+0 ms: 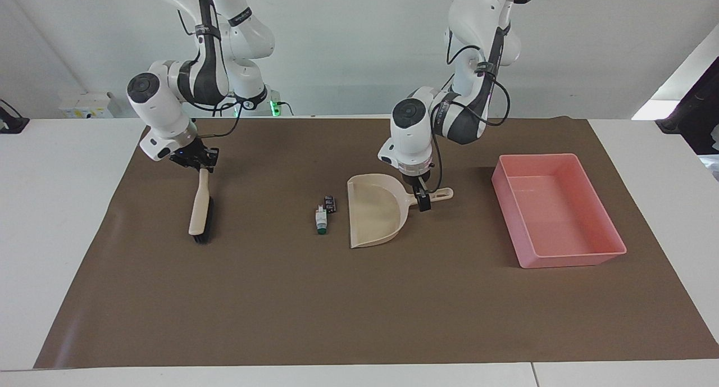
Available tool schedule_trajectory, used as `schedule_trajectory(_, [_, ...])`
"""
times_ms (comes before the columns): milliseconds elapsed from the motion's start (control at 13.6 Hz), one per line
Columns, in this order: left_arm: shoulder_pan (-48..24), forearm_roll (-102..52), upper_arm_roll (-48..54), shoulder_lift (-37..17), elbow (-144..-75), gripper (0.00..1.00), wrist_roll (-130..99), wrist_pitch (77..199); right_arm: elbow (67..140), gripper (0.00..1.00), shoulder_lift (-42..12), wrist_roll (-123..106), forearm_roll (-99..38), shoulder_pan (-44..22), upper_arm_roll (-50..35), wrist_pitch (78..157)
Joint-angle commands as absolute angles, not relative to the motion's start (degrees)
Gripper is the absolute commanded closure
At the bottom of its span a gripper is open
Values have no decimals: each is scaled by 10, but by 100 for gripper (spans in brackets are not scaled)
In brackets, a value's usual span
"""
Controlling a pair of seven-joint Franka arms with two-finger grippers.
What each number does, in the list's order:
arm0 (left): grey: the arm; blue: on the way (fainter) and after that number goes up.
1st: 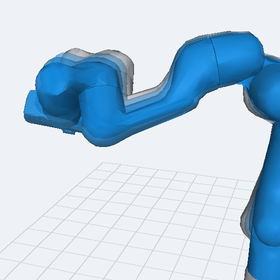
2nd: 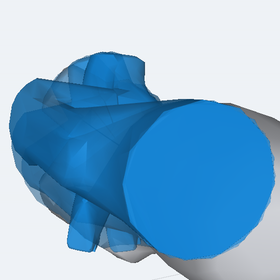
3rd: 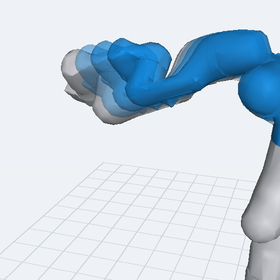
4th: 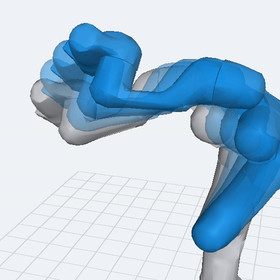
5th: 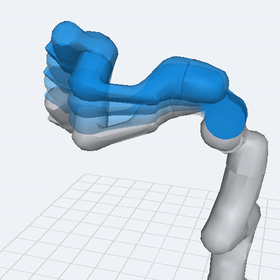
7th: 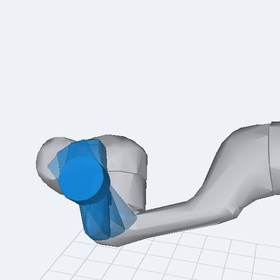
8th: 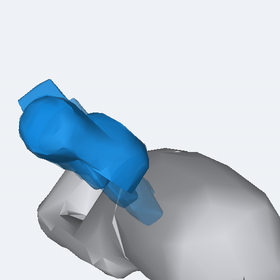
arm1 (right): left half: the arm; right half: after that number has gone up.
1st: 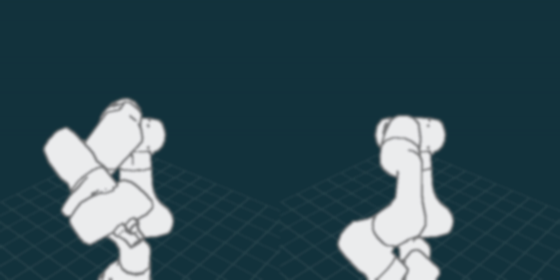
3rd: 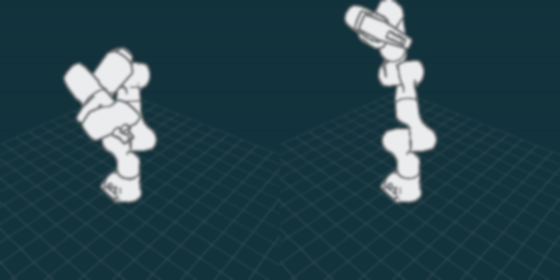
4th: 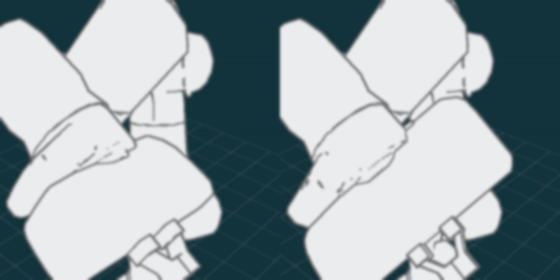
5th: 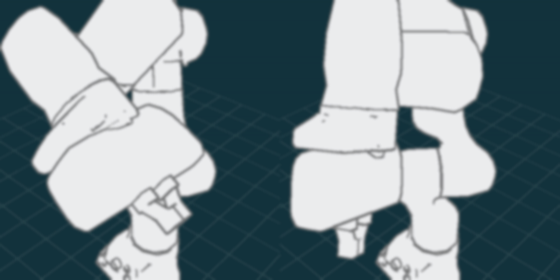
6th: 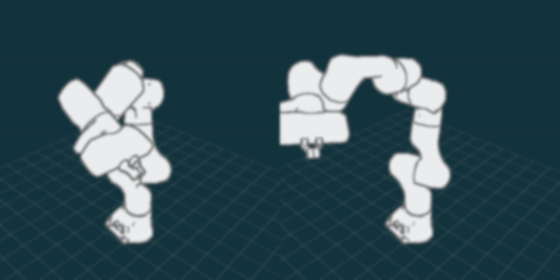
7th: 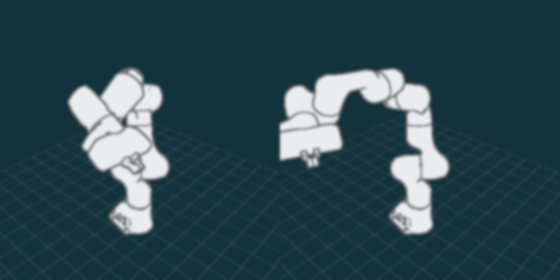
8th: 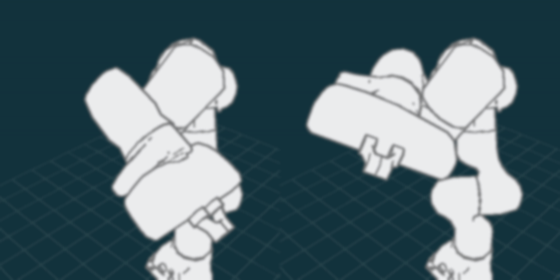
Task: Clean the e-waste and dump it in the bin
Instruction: 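Grasp the dustpan handle with the left gripper while the right gripper grasps the brush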
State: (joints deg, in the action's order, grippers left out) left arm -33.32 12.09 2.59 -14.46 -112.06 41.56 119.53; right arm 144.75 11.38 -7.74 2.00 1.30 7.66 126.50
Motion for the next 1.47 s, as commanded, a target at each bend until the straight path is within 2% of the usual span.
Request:
schedule_trajectory(0, [-346, 134, 17, -141, -1125, 11, 403, 1199, 1430, 100, 118, -64, 19, 0, 75, 1247])
schedule_trajectory(74, [-348, 136, 17, -141, -1125, 35, 403, 1196, 1406, 100, 107, -57, 19, -2, 74, 1224])
schedule_trajectory(147, [-352, 166, 18, -141, -1125, 83, 404, 1196, 1376, 100, 97, -44, 19, -9, 74, 1202])
schedule_trajectory(221, [-354, 190, 18, -141, -1127, 94, 404, 1203, 1345, 100, 84, -33, 20, -29, 75, 1181])
schedule_trajectory(295, [-354, 192, 18, -141, -1126, 100, 404, 1204, 1322, 100, 75, -30, 26, -47, 74, 1167])
schedule_trajectory(590, [-350, 192, 18, -142, -1115, 100, 405, 1203, 1278, 100, 55, -20, 54, -126, 74, 1151])
schedule_trajectory(811, [-338, 192, 16, -132, -1093, 100, 410, 1158, 1261, 100, 47, -19, 60, -152, 69, 1153])
schedule_trajectory(959, [-335, 191, 18, -133, -1074, 100, 407, 1121, 1249, 100, 16, 9, 62, -198, 65, 1157])
schedule_trajectory(1180, [-344, 192, 17, -132, -1073, 100, 408, 1114, 1252, 100, 8, 26, 62, -242, 64, 1151])
schedule_trajectory(1401, [-352, 197, 17, -140, -1058, 100, 408, 1077, 1286, 100, 25, 57, 61, -251, 62, 1154])
